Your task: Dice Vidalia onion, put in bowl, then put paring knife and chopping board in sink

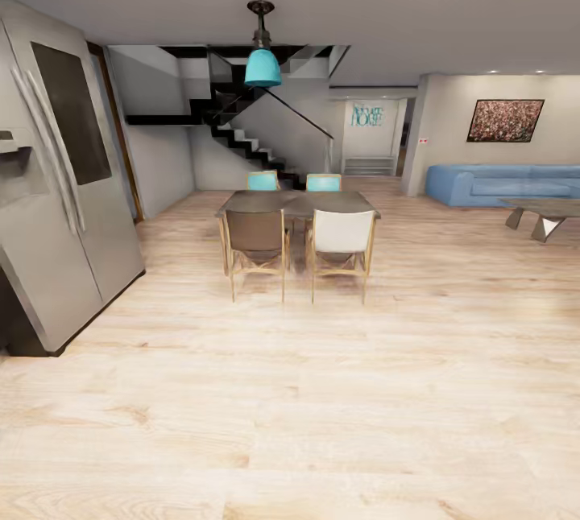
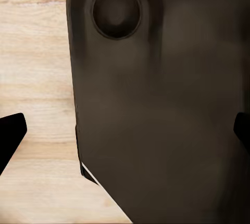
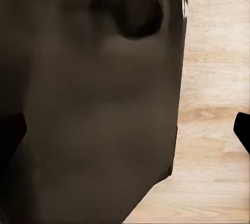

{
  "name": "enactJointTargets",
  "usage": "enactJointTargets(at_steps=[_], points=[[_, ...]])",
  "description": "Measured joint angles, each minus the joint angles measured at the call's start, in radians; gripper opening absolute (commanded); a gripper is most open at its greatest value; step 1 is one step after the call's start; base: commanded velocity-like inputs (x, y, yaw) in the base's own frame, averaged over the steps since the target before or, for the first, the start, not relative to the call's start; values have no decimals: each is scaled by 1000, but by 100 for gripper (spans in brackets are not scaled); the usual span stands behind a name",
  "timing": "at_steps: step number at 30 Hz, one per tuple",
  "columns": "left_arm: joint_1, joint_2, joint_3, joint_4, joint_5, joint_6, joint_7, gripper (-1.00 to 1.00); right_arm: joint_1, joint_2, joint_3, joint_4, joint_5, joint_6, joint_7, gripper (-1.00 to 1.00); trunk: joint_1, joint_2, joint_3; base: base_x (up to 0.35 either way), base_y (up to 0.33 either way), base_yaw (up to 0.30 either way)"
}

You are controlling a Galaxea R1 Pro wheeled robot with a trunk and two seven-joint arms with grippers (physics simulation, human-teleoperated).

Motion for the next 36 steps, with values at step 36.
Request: enactJointTargets(at_steps=[36], points=[[1,-1,3,-7,4,-1,0,100,-14,32,0,-18,-1,-1,-3,100,0,0,0,0,0,0]])
